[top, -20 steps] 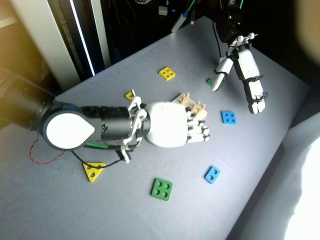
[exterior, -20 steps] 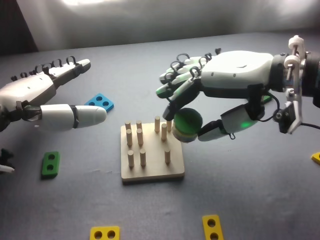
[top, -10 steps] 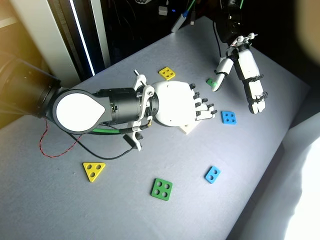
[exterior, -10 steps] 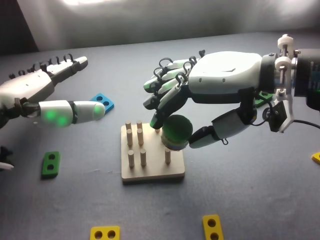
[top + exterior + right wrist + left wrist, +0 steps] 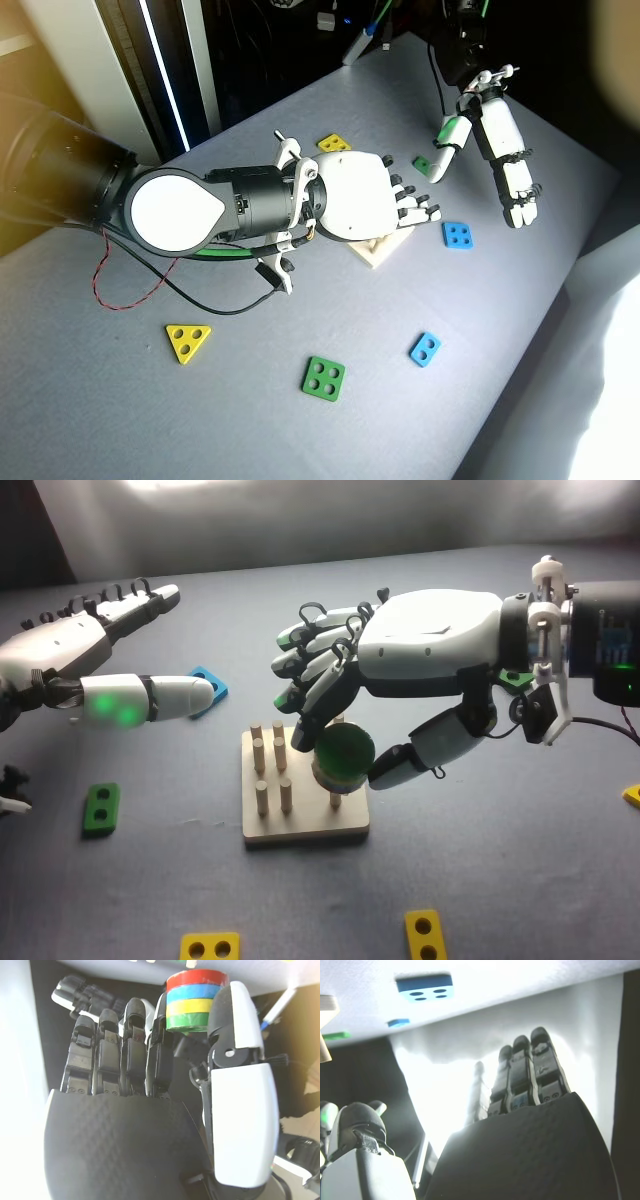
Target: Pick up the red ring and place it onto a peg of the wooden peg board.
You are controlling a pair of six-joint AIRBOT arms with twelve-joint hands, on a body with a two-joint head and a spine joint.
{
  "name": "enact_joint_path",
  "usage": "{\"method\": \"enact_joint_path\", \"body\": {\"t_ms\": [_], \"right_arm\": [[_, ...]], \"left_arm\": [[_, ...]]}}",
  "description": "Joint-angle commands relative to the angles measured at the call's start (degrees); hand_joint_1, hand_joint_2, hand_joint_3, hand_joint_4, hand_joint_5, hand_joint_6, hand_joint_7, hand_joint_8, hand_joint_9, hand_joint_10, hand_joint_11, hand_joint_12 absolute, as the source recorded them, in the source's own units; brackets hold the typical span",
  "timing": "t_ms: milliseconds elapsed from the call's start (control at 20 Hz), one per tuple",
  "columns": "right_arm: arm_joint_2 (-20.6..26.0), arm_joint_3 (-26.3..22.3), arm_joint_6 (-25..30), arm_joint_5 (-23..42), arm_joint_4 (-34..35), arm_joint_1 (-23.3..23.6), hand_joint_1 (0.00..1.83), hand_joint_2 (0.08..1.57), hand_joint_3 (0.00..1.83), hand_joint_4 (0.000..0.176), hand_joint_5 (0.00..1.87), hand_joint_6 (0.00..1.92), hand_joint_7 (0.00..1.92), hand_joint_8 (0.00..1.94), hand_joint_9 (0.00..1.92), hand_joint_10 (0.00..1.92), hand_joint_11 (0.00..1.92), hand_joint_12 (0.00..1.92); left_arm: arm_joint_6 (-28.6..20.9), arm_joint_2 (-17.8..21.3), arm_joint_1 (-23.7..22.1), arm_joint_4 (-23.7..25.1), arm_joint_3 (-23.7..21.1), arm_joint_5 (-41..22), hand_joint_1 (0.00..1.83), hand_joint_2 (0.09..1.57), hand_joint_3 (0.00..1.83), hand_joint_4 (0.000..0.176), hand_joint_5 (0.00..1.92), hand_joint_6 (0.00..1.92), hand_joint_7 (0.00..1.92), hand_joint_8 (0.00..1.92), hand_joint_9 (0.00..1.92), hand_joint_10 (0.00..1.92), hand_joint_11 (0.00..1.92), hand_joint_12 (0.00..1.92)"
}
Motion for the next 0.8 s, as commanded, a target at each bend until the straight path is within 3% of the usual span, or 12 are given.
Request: {"method": "enact_joint_path", "body": {"t_ms": [0, 50, 150, 350, 500, 600, 750], "right_arm": [[-0.30, -0.07, 0.51, 3.57, 2.59, 0.98, 1.16, 1.10, 0.00, 0.000, 1.00, 0.96, 0.47, 0.00, 0.22, 0.00, 0.00, 0.27], [-0.46, -0.04, 0.56, 3.31, 2.24, 0.97, 1.16, 1.10, 0.00, 0.000, 1.01, 0.95, 0.46, 0.00, 0.23, 0.00, 0.00, 0.38], [-0.68, 0.10, 0.67, 2.90, 2.00, 0.89, 1.17, 1.10, 0.00, 0.000, 1.02, 0.94, 0.46, 0.00, 0.21, 0.00, 0.00, 0.37], [-1.63, 1.05, 1.56, 2.69, 1.86, 0.19, 1.14, 1.11, 0.00, 0.000, 0.99, 0.99, 0.45, 0.00, 0.20, 0.00, 0.00, 0.08], [-2.18, 1.46, 2.59, 2.44, 0.80, -0.06, 1.13, 1.12, 0.00, 0.000, 0.96, 1.04, 0.44, 0.00, 0.19, 0.00, 0.00, 0.41], [-2.38, 1.58, 3.27, 2.16, -0.16, -0.18, 1.13, 1.14, 0.00, 0.000, 0.93, 1.07, 0.44, 0.00, 0.18, 0.00, 0.00, 0.44], [-2.50, 1.68, 3.54, 1.98, -0.53, -0.37, 1.14, 1.15, 0.00, 0.000, 0.91, 1.10, 0.44, 0.00, 0.18, 0.00, 0.00, 0.67]], "left_arm": [[-0.22, 0.08, -0.72, 0.13, 0.40, -6.57, 0.25, 0.92, 0.00, 0.159, 0.00, 0.00, 0.00, 0.00, 0.00, 0.00, 0.00, 0.00], [-0.22, 0.05, -0.78, 0.16, 0.40, -6.57, 0.27, 0.92, 0.00, 0.171, 0.00, 0.00, 0.00, 0.00, 0.00, 0.00, 0.00, 0.00], [-0.22, 0.02, -0.91, 0.26, 0.40, -6.56, 0.28, 0.91, 0.00, 0.176, 0.00, 0.00, 0.00, 0.00, 0.00, 0.00, 0.00, 0.00], [-0.22, 0.09, -0.98, 0.26, 0.38, -6.56, 0.28, 0.90, 0.00, 0.176, 0.00, 0.00, 0.00, 0.00, 0.00, 0.00, 0.00, 0.00], [-0.22, 0.06, -0.99, 0.28, 0.37, -6.56, 0.28, 0.90, 0.00, 0.176, 0.00, 0.00, 0.00, 0.00, 0.00, 0.00, 0.00, 0.00], [-0.22, 0.05, -1.03, 0.28, 0.37, -6.56, 0.28, 0.91, 0.00, 0.176, 0.00, 0.00, 0.00, 0.00, 0.00, 0.00, 0.00, 0.00], [-0.22, 0.06, -1.05, 0.28, 0.38, -6.56, 0.28, 0.91, 0.00, 0.176, 0.00, 0.00, 0.00, 0.00, 0.00, 0.00, 0.00, 0.00]]}}
